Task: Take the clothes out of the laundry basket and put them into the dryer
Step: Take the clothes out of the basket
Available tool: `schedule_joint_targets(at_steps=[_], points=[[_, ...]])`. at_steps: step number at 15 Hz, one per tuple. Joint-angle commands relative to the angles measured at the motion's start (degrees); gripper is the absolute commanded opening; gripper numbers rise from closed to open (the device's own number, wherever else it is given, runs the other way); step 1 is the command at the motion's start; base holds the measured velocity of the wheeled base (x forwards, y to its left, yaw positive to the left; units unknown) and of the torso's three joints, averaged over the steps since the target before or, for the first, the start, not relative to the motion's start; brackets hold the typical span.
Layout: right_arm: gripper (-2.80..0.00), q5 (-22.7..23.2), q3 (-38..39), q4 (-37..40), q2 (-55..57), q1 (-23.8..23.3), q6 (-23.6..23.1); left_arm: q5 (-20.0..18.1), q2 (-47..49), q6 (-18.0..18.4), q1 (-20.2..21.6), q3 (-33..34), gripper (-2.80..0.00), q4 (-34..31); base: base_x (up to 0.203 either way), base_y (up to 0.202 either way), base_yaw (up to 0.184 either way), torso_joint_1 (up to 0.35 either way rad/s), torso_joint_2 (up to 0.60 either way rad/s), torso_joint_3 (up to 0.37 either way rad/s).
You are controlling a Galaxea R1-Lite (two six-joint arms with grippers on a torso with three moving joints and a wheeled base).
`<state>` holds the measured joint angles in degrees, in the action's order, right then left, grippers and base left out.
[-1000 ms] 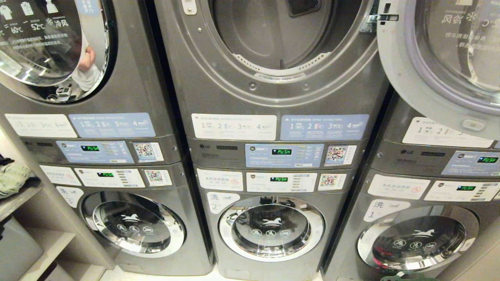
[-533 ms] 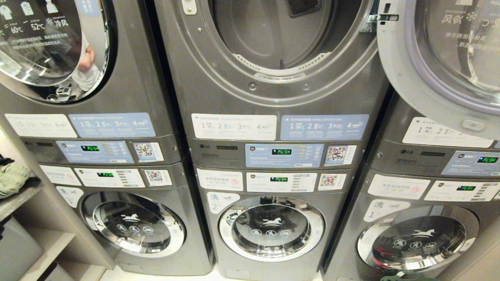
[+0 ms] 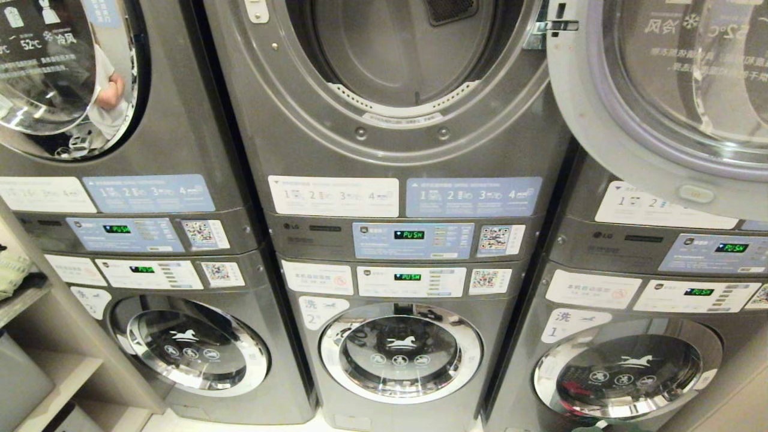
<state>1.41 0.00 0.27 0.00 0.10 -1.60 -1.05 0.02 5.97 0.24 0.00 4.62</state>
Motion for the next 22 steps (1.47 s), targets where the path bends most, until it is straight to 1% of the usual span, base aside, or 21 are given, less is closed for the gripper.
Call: schedule_joint_targets(at_steps=[1,22], points=[[-2.80,0.1,0.1,0.0,0.0,0.0,-0.1,0.0,-0.1,0.0,0.0,1.9,-2.80,0.0,0.000,-0.191,0.005,0.004,0.00,0.002],[-2.80,0.0,0.1,0.0,0.1,0.0,-0.1,0.1,-0.1,-0.3,0.0,1.9,-2.80,0.0,0.000,-0.194,0.000,0.002,0.00,0.002]])
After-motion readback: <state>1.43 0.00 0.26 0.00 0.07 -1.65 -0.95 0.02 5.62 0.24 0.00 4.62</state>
